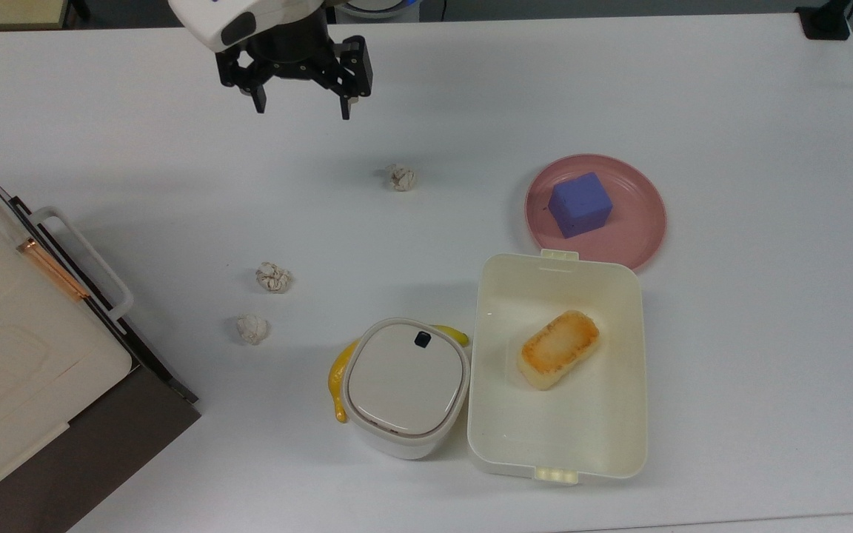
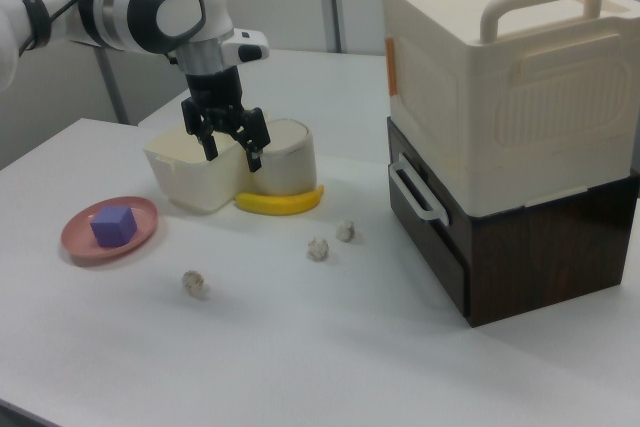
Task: Put the cube on the table
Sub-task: 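Move the gripper over the purple cube on the pink plate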
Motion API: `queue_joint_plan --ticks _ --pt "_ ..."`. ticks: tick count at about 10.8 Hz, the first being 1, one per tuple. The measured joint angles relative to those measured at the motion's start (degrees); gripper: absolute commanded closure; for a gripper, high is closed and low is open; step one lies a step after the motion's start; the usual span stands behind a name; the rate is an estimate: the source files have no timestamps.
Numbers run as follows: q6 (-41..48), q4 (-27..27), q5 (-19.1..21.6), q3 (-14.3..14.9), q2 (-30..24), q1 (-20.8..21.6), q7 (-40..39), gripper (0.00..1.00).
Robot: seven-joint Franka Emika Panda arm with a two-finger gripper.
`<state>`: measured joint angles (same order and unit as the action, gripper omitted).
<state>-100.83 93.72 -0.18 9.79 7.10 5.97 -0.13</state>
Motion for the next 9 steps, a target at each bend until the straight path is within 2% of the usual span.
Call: queue_joint_plan --ticks 4,6,9 --pt "0.0 -0.1 0.0 -0.1 -0.1 0.5 -0.3 0.00" --pt "0.0 0.0 0.0 -0.5 0.5 3.9 -0.2 0.00" --pt "0.0 0.1 1.9 -0.8 4.6 12.2 -0.2 0.00"
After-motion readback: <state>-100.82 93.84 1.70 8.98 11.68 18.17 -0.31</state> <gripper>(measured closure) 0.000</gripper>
